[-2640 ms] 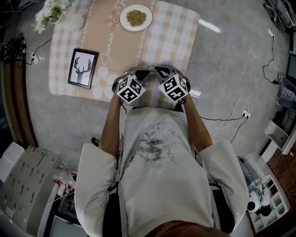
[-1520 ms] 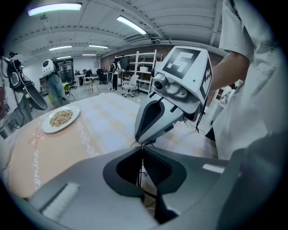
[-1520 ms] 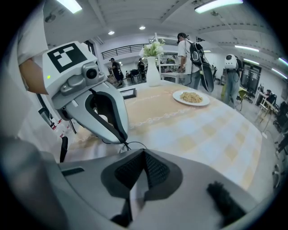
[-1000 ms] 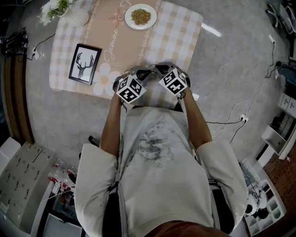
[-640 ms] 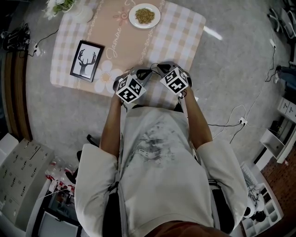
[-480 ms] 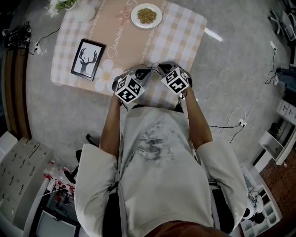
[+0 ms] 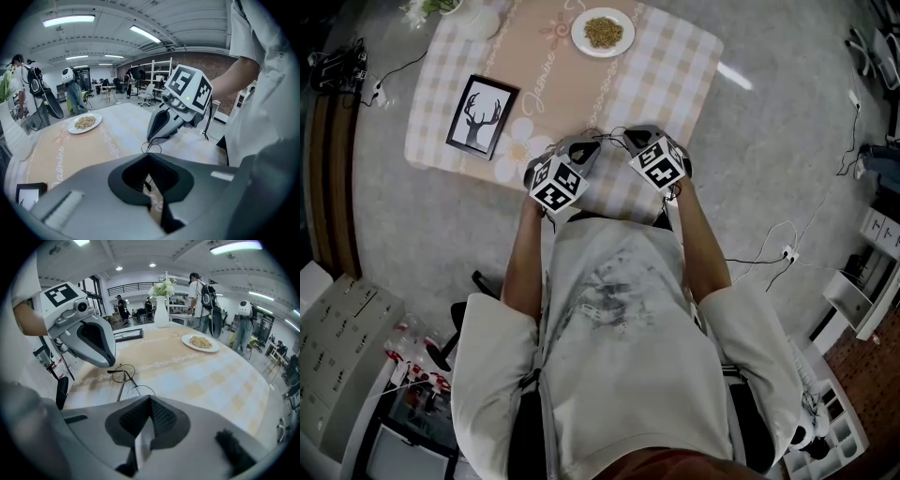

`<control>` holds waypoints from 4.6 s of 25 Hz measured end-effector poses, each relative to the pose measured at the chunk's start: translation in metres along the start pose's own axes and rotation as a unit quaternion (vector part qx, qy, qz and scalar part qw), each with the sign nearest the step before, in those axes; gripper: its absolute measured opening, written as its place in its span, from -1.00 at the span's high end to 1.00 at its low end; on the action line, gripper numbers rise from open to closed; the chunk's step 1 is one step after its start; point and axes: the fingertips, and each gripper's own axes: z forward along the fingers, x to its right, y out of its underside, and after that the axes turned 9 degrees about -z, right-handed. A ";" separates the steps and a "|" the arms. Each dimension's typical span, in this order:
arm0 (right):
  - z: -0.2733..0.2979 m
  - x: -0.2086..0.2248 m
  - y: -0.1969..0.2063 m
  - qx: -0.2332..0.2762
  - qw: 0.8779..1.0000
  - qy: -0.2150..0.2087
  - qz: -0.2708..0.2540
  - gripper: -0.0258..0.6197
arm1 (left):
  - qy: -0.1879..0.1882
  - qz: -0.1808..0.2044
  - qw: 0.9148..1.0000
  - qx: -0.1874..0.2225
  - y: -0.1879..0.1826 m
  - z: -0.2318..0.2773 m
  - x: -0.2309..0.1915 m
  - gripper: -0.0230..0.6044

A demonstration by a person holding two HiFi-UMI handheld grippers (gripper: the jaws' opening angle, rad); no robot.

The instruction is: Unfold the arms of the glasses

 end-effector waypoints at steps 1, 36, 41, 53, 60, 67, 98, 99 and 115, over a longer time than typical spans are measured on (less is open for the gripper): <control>0.000 0.000 0.000 0.000 1.000 0.000 0.000 0.87 | -0.001 0.004 1.000 0.000 0.000 0.001 0.001 0.90; 0.000 0.000 0.000 0.002 1.000 0.001 0.015 0.87 | 0.013 0.072 0.997 -0.036 -0.015 0.043 0.007 0.74; 0.000 0.001 0.000 0.002 1.000 0.000 0.017 0.87 | 0.020 0.085 0.995 -0.038 -0.015 0.042 0.008 0.79; 0.001 0.001 0.000 -0.001 1.000 -0.008 0.017 0.87 | 0.022 0.086 0.996 -0.032 -0.013 0.037 0.011 0.84; 0.001 0.000 0.000 -0.002 1.000 -0.007 0.015 0.87 | 0.024 0.092 0.995 -0.028 -0.012 0.034 0.014 0.85; 0.001 0.001 0.000 -0.002 1.000 -0.008 0.017 0.87 | 0.031 0.089 0.995 -0.013 -0.015 0.025 0.016 0.87; 0.001 0.001 -0.001 -0.010 1.000 0.019 0.012 0.87 | 0.003 -0.007 0.998 0.061 -0.013 -0.017 -0.004 0.90; 0.001 0.001 -0.001 -0.010 1.000 0.020 0.012 0.87 | 0.003 -0.014 0.998 0.065 -0.013 -0.018 -0.005 0.90; 0.001 0.001 -0.001 -0.013 0.999 0.029 0.015 0.87 | 0.004 -0.090 0.989 0.115 -0.017 -0.033 -0.020 0.90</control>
